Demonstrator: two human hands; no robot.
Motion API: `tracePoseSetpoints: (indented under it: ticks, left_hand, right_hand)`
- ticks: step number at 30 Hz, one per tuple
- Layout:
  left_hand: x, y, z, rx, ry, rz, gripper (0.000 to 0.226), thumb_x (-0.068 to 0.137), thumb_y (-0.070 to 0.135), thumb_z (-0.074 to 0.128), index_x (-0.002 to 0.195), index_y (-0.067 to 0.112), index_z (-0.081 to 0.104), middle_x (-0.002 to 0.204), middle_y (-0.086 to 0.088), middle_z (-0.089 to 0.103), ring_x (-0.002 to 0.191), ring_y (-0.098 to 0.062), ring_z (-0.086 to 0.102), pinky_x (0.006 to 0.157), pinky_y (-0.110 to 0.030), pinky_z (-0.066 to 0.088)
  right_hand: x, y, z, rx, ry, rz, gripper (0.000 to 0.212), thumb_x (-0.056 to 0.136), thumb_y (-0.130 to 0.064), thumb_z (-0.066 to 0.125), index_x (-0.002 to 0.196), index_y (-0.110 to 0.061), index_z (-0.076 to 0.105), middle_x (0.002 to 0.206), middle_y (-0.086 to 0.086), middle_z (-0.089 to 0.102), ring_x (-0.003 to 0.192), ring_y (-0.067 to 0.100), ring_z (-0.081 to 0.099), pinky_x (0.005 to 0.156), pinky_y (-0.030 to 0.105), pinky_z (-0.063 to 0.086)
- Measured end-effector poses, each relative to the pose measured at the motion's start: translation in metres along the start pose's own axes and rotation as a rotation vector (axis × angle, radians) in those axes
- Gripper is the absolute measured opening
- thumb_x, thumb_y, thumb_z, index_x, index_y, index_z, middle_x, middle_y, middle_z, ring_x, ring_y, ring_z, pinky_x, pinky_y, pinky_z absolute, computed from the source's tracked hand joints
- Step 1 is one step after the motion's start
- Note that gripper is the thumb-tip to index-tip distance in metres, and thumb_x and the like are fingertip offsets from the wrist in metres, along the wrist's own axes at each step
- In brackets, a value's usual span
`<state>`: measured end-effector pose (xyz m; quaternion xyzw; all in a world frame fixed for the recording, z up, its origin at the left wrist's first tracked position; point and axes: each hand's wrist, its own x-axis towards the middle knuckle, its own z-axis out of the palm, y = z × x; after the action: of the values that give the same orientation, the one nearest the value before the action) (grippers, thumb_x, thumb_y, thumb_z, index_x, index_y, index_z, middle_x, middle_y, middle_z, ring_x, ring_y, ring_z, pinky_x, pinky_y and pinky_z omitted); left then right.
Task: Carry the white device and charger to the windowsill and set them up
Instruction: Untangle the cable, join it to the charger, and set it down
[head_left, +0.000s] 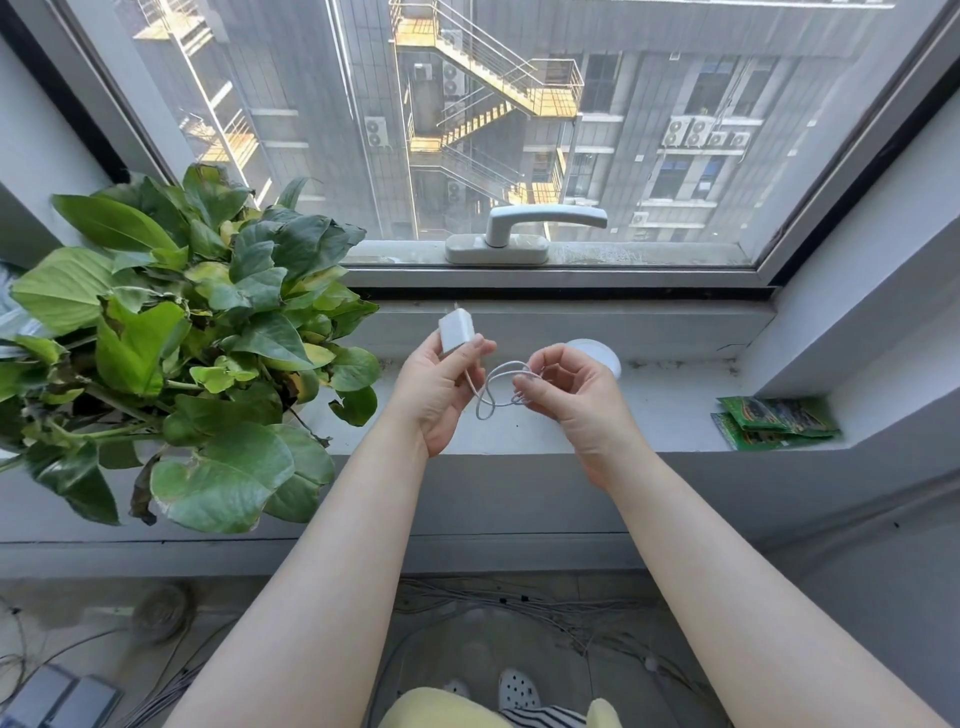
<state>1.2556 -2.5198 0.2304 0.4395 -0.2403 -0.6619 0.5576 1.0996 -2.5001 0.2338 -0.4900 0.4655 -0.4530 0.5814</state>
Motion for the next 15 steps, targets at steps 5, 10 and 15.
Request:
tracePoseSetpoints:
  ticks: [5, 10, 15]
  left_hand:
    - [0.003, 0.000, 0.002, 0.065, 0.212, -0.053, 0.015, 0.093, 0.023, 0.058, 0.089, 0.009, 0.058, 0.064, 0.000, 0.065, 0.043, -0.002, 0.055, 0.047, -0.012, 0.048]
    - [0.002, -0.001, 0.006, 0.157, 0.160, -0.098, 0.017, 0.092, 0.028, 0.059, 0.091, 0.011, 0.060, 0.046, 0.010, 0.048, 0.035, -0.002, 0.034, 0.038, -0.011, 0.031]
    - [0.004, 0.002, 0.002, 0.247, 0.132, -0.127, 0.008, 0.091, 0.015, 0.058, 0.086, 0.013, 0.053, 0.056, 0.004, 0.041, 0.040, -0.005, 0.027, 0.038, -0.014, 0.024]
  right_hand:
    - [-0.005, -0.002, -0.021, -0.172, -0.191, -0.055, 0.019, 0.080, 0.007, 0.067, 0.074, -0.011, 0.061, 0.096, 0.007, 0.068, 0.090, 0.011, 0.065, 0.081, 0.019, 0.050]
    - [0.000, 0.000, -0.022, -0.386, -0.153, -0.085, 0.019, 0.082, 0.006, 0.065, 0.077, -0.011, 0.070, 0.104, 0.011, 0.069, 0.085, 0.000, 0.065, 0.079, 0.015, 0.049]
    - [0.000, 0.002, -0.022, -0.403, -0.016, -0.177, 0.036, 0.080, 0.004, 0.044, 0.088, -0.013, 0.075, 0.111, 0.003, 0.068, 0.098, 0.014, 0.065, 0.084, 0.026, 0.050]
